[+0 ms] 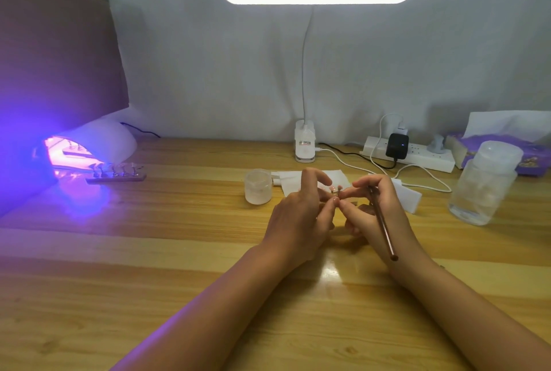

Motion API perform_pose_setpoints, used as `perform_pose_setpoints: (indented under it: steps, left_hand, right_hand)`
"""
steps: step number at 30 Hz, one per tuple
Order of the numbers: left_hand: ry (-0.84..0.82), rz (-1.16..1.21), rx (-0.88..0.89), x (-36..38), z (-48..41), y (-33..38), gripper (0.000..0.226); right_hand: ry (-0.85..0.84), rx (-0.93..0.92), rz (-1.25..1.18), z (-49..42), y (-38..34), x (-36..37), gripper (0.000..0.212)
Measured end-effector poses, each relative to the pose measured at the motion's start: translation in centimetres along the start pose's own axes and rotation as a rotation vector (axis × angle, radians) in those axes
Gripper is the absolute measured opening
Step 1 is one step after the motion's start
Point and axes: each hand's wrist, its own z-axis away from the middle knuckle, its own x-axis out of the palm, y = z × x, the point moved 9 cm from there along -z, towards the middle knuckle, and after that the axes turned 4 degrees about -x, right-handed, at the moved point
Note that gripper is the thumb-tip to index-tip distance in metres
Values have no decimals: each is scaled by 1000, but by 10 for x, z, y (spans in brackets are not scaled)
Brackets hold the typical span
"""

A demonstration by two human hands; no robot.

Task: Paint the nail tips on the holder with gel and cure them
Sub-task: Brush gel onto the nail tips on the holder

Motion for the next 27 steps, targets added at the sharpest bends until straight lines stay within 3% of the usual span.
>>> perform_pose_setpoints:
  steps: [5, 13, 17, 20, 23, 27]
  left_hand:
    - [-59, 26, -26, 9, 1, -1, 24]
    - [7, 165, -90, 6, -1, -5, 31]
    - [7, 60, -51, 6, 0, -2, 30]
    - [152, -100, -35, -9, 1, -2, 39]
    - [232, -119, -188, -22, 2, -23, 48]
    - [21, -239, -362, -8, -4, -52, 50]
  right_hand:
    - [30, -8, 131, 0, -1, -3, 44]
    - [67, -7, 119, -2, 1, -5, 40]
    - [78, -36, 153, 0, -2, -5, 36]
    - [127, -73, 174, -1, -4, -13, 34]
    - [191, -113, 255, -4, -6, -26, 35]
    - [215, -120, 347, -6, -5, -39, 36]
